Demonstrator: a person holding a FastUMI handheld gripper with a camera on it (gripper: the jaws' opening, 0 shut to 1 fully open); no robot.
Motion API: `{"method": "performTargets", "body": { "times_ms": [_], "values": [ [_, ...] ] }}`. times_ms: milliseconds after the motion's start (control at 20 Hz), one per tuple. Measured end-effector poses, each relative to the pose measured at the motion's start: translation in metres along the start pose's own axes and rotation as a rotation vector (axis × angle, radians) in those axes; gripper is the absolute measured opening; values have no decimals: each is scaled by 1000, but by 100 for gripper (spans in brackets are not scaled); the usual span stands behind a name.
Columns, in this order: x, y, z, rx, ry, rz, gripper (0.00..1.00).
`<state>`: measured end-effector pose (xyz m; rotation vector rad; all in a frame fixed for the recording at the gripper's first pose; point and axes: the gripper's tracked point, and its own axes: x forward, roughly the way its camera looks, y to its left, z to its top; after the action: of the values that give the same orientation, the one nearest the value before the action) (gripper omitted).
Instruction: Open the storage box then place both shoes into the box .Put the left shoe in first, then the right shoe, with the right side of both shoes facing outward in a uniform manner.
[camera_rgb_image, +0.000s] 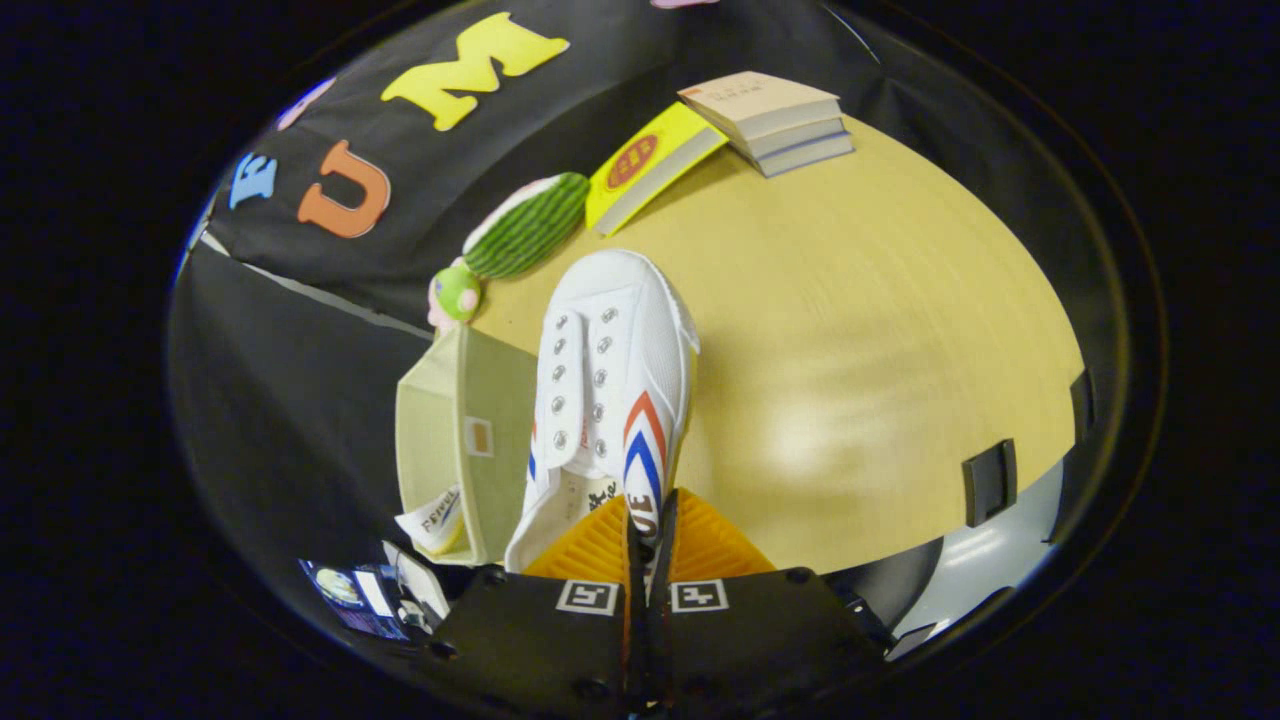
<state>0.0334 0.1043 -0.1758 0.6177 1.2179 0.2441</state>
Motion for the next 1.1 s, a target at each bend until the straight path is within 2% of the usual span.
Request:
{"method": "performTargets", "body": {
  "times_ms": [200,500,800,950,1000,1050,1100],
  "values": [
    [-1,77,-3,-93,-16,10,6],
    [41,156,-32,-146,34,-10,6],
    [83,161,-64,-124,109,-101,6],
    [89,165,-63,-126,103,-97,6],
    [88,164,-60,-135,83,-96,9],
    [85,163,-51,-142,53,-102,23],
    [83,164,-47,-154,22,-100,28]
  ]
}}
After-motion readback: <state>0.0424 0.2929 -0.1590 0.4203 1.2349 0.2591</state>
